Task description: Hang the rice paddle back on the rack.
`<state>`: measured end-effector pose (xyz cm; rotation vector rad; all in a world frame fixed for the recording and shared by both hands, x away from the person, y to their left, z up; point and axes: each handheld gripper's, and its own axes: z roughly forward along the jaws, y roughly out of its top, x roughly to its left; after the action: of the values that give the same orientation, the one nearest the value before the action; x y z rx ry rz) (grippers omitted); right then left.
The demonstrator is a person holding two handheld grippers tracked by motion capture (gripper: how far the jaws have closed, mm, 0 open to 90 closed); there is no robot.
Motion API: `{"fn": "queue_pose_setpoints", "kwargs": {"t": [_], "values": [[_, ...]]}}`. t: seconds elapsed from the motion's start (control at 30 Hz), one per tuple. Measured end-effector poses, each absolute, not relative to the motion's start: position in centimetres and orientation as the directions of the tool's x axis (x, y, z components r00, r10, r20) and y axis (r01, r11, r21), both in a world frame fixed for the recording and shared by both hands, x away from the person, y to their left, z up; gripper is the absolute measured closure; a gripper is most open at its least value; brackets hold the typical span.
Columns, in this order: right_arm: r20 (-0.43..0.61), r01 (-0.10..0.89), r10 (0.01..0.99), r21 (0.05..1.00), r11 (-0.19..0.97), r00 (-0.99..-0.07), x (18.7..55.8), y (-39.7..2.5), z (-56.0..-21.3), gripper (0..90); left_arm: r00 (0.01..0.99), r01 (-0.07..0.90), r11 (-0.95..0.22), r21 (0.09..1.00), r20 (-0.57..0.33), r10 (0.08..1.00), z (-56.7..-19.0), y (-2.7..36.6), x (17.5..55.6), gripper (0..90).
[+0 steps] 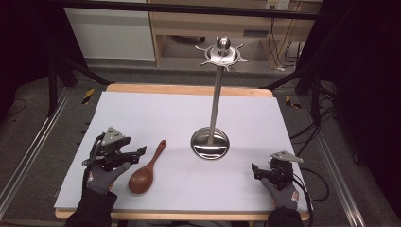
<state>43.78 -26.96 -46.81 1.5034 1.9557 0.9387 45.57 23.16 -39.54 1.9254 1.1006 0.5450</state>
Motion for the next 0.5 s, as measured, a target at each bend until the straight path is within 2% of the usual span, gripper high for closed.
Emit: {"fn": "queue_pose_setpoints", "kwargs": {"t": [0.5], "values": [[0.017,0.629,0.963,0.76,0.161,-0.267,43.9,-26.8,-46.9,12.9,0.533,0.525,-0.311,0.792,-0.021,0.846,-39.5,22.2,47.0,30.5]]}}
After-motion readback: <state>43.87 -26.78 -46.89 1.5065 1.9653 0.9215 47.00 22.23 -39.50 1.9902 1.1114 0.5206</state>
